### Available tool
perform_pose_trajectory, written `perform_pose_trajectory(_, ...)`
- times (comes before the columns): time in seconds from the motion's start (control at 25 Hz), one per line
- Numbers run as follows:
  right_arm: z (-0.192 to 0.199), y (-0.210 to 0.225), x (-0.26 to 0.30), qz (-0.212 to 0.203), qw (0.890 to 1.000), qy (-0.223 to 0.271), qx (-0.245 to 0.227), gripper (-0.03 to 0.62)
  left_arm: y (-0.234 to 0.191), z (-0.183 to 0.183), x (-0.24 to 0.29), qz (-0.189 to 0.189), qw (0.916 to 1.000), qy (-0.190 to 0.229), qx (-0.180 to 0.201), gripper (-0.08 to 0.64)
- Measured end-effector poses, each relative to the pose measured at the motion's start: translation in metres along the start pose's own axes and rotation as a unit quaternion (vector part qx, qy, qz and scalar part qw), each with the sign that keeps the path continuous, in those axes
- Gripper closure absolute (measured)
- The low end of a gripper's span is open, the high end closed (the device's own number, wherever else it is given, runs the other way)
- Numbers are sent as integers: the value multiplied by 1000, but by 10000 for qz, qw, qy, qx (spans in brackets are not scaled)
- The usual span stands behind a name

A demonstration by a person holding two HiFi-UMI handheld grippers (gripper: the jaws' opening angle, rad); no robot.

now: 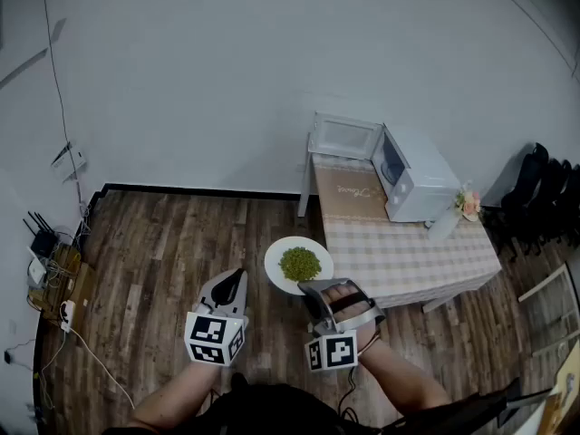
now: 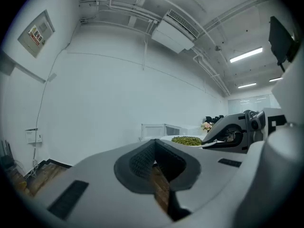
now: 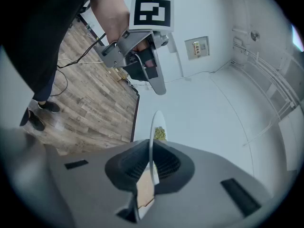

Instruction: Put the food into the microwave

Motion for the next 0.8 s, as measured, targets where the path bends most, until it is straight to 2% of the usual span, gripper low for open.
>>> perform_pose_trajectory(0.28,-2,0,-2,-9,10000,-10,-9,566,1,-1,-3,14,10000,31,-58,552)
perform_pose_trajectory(0.52,-1,2,0,24,9996,131,246,559,0,0,1,89,10000,-5,-42,552)
perform_pose_trajectory(0.8,-19,7,15,138,9994,141,294,566,-21,-2,-4,204,9998,0,-22,552)
Point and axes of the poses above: the fingertips, and each gripper's own axes: x forward along the fingers, y to its right, z out of its underside, the point moved 8 cm from there along -x, backward along the fingers, and after that the axes turned 10 degrees about -x, right-handed, at the moved point
